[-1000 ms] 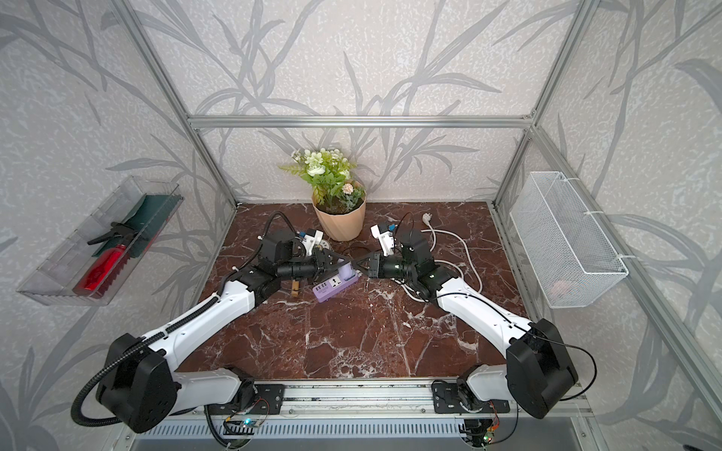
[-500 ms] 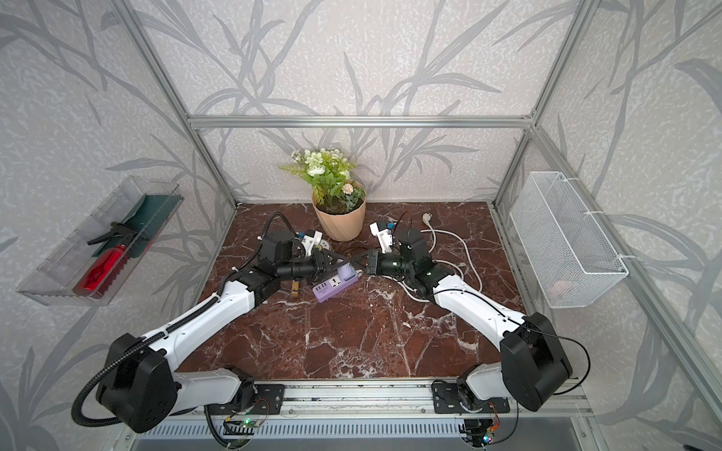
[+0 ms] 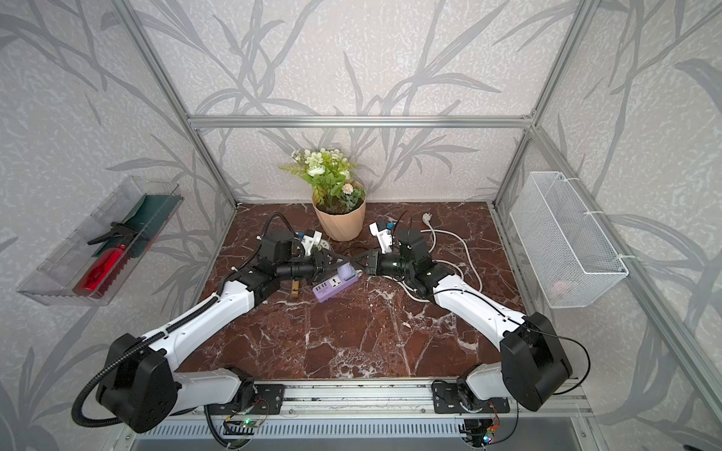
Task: Charge the bluetooth headset
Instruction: Insert the bluetooth headset.
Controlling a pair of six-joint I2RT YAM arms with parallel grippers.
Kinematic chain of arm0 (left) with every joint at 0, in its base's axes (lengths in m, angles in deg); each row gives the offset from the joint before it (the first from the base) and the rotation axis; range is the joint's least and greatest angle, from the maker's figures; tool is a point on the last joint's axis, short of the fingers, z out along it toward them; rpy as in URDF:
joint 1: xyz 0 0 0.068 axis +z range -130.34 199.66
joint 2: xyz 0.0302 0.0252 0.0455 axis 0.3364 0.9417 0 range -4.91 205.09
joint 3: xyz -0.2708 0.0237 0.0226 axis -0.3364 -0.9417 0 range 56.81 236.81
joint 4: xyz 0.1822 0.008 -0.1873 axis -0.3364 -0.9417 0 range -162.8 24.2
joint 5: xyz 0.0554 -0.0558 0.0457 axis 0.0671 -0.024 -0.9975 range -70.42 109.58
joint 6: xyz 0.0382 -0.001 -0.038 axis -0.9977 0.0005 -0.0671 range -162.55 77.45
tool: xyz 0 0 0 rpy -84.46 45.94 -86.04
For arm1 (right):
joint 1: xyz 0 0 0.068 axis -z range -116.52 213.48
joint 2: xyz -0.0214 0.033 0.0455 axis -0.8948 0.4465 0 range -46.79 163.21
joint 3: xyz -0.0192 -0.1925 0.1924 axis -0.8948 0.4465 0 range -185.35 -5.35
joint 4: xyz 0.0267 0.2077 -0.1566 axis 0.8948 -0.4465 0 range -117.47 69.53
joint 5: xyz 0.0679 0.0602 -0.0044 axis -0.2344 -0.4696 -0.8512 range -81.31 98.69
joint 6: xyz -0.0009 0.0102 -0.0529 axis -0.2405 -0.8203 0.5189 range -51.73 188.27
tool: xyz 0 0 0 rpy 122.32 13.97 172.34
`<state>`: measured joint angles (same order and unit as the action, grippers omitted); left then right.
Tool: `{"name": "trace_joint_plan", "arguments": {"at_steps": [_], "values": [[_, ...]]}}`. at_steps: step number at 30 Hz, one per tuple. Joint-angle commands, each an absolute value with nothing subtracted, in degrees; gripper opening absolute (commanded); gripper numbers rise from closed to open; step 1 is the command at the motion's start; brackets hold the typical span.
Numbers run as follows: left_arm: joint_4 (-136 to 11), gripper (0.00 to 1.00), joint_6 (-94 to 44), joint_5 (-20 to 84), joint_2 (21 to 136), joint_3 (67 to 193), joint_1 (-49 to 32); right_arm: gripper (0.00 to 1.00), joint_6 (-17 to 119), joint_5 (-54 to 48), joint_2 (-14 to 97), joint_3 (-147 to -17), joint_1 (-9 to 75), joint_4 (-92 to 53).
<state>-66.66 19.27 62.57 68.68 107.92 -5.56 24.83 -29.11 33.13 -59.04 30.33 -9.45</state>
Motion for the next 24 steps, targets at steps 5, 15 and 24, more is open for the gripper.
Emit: {"name": "trace_joint_plan", "arguments": {"at_steps": [5, 15, 24], "values": [[-61.76, 0.08, 21.15, 64.78, 67.96, 108.16, -5.39, 0.00, 28.28, -27.95, 34.00, -61.73, 29.21, -14.10], [-62.88, 0.07, 21.09, 64.00, 68.83, 107.76, -5.39, 0.00, 33.98, -22.13, 32.05, -64.55, 26.97, -22.43], [-62.27, 0.06, 21.69, 63.96, 69.10, 108.18, -5.38, 0.00, 32.57, -21.24, 32.47, -65.15, 24.78, -21.92]]}}
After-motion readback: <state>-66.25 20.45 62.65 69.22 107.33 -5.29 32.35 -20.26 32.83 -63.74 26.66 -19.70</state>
